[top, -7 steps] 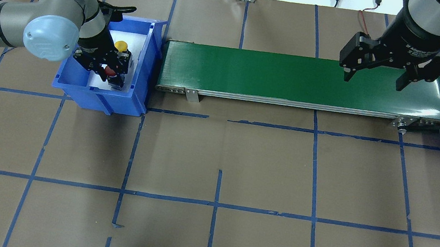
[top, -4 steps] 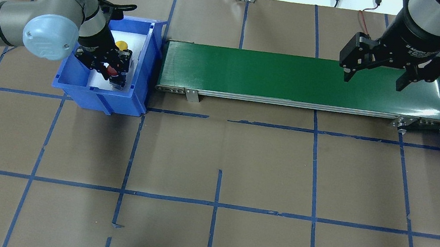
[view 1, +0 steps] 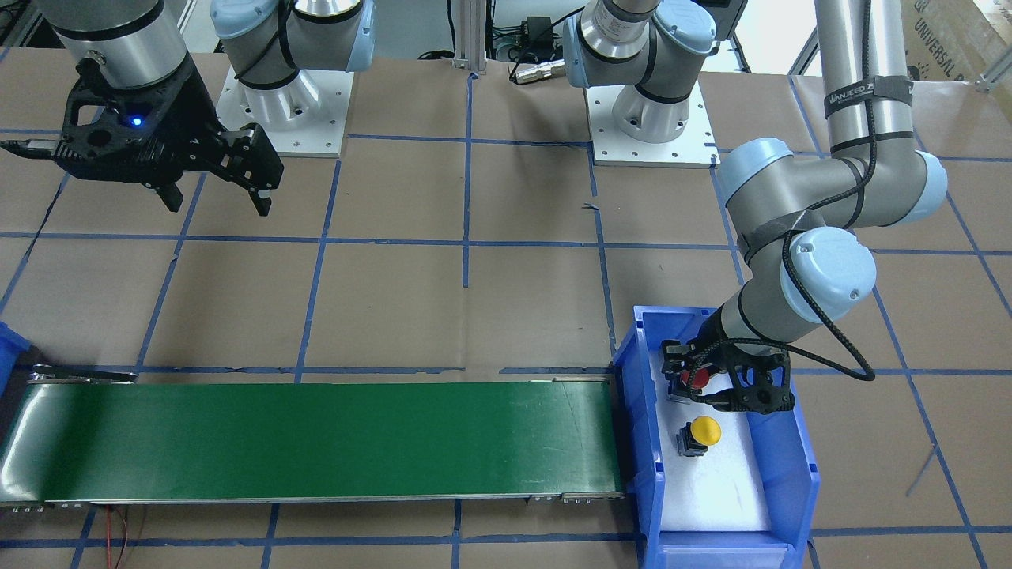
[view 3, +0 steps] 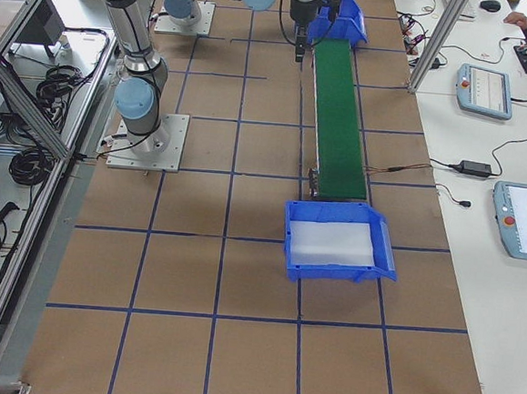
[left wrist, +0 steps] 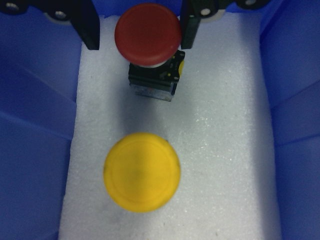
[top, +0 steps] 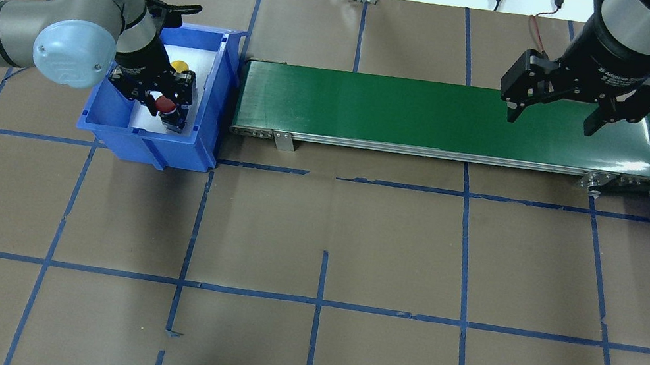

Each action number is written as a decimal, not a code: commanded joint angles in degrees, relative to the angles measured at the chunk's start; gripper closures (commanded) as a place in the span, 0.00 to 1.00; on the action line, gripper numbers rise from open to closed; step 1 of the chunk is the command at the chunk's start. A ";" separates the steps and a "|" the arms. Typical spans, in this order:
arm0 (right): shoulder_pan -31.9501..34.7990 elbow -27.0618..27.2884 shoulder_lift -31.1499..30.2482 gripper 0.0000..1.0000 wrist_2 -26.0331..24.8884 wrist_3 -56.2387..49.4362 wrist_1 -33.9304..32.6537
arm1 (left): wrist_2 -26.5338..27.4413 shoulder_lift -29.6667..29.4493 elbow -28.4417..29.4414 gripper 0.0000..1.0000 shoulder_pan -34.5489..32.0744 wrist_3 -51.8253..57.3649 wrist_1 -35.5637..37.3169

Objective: Transport two buttons from left to right
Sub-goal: 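Close the left gripper on the red button and lift it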

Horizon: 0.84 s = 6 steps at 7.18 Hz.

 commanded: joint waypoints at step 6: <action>0.00 0.06 -0.09 0.00 0.00 -0.10 0.22 | 0.97 8.41 5.70 0.76 -0.09 2.94 -14.65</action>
